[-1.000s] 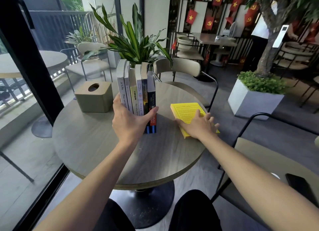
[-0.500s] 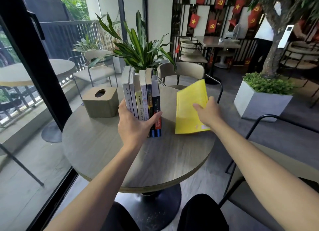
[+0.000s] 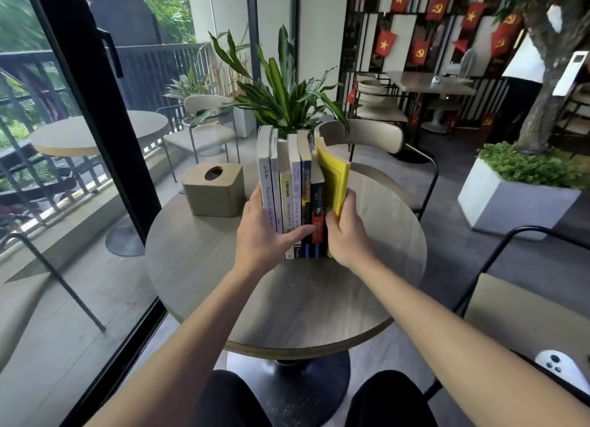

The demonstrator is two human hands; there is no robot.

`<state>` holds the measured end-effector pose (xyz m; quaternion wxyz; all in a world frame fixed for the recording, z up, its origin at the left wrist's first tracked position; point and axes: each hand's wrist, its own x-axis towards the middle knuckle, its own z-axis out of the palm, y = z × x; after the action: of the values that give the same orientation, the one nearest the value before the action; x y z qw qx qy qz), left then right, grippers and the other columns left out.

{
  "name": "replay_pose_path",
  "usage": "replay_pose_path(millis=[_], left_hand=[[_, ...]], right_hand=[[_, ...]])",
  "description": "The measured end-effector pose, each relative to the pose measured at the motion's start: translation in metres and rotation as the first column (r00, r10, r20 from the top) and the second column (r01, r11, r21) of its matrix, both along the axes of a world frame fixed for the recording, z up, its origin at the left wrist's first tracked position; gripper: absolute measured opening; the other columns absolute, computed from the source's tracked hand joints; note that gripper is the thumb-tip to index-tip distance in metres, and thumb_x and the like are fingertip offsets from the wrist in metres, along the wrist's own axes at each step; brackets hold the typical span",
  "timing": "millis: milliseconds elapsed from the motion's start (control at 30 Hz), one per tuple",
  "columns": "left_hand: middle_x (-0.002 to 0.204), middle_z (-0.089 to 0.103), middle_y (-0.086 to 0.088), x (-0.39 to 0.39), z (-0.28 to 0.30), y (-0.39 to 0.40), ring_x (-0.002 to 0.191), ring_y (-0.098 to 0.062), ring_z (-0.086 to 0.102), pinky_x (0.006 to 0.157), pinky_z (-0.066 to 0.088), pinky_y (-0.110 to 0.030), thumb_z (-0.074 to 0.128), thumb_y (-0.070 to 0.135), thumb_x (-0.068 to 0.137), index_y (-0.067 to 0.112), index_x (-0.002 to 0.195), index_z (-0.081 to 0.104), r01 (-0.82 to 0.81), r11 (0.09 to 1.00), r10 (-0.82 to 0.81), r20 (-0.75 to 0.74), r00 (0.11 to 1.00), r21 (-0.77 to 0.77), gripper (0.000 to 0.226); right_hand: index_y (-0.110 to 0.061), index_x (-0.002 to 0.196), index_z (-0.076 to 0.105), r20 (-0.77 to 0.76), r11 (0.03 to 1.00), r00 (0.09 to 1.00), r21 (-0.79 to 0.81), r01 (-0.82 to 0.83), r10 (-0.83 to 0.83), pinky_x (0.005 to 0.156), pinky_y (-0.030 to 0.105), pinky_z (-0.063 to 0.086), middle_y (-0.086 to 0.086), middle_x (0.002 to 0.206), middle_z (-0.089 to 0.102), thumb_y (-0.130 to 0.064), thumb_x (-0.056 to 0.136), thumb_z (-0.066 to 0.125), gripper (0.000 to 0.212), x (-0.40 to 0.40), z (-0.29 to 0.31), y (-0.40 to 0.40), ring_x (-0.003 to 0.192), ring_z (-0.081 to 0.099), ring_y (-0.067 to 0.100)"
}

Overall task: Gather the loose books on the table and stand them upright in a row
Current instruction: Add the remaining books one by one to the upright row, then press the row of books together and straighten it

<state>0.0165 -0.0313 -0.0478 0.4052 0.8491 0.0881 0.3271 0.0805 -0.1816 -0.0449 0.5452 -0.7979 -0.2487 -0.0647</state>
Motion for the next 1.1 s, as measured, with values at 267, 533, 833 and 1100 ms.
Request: replay_pose_path(millis=[267, 533, 833, 1100], left_hand=[[0.128, 0.065, 0.007, -0.009, 0.005, 0.025, 0.084, 0.016, 0.052, 0.089, 0.048, -0.030, 0.095, 0.031, 0.063, 0.031, 0.157, 0.020, 0.126, 0.988, -0.142, -0.225, 0.964, -0.085, 0.120], [0.110, 0.059, 0.017, -0.005, 0.003, 0.028, 0.082, 0.014, 0.053, 0.082, 0.047, -0.027, 0.096, 0.028, 0.060, 0.030, 0.156, 0.023, 0.115, 0.989, -0.134, -0.223, 0.965, -0.094, 0.121], [0.118, 0.068, 0.008, 0.003, 0.010, 0.035, 0.101, -0.007, 0.059, 0.084, 0.049, -0.029, 0.097, 0.033, 0.058, 0.024, 0.144, 0.037, 0.127, 0.992, -0.119, -0.277, 0.953, 0.011, 0.105], [0.138, 0.044, 0.009, 0.007, 0.008, 0.033, 0.125, -0.011, 0.047, 0.101, 0.049, -0.041, 0.094, 0.054, 0.051, 0.022, 0.149, 0.035, 0.185, 0.972, -0.148, -0.233, 0.961, 0.144, 0.119]], right_hand=[[-0.017, 0.146, 0.031, -0.223, 0.883, 0.942, -0.346, -0.318, 0.252, 0.108, 0.032, 0.039, 0.003, 0.137, 0.052, -0.010, 0.097, 0.056, 0.056, 0.007, 0.014, -0.018, 0.130, 0.047, 0.017], [-0.026, 0.153, 0.026, -0.157, 0.908, 0.956, -0.308, -0.286, 0.247, 0.114, 0.030, 0.023, -0.004, 0.156, 0.039, -0.018, 0.088, 0.073, 0.081, 0.019, 0.010, -0.022, 0.144, 0.030, 0.013], [-0.026, 0.146, 0.031, -0.105, 0.919, 0.962, -0.287, -0.270, 0.250, 0.107, 0.025, 0.037, -0.007, 0.142, 0.051, -0.025, 0.064, 0.093, 0.103, 0.017, 0.001, -0.015, 0.127, 0.043, 0.004], [-0.028, 0.146, 0.029, -0.017, 0.929, 0.971, -0.288, -0.231, 0.237, 0.108, 0.033, 0.041, -0.022, 0.131, 0.044, -0.033, 0.060, 0.093, 0.107, 0.016, -0.008, -0.007, 0.125, 0.045, 0.003]])
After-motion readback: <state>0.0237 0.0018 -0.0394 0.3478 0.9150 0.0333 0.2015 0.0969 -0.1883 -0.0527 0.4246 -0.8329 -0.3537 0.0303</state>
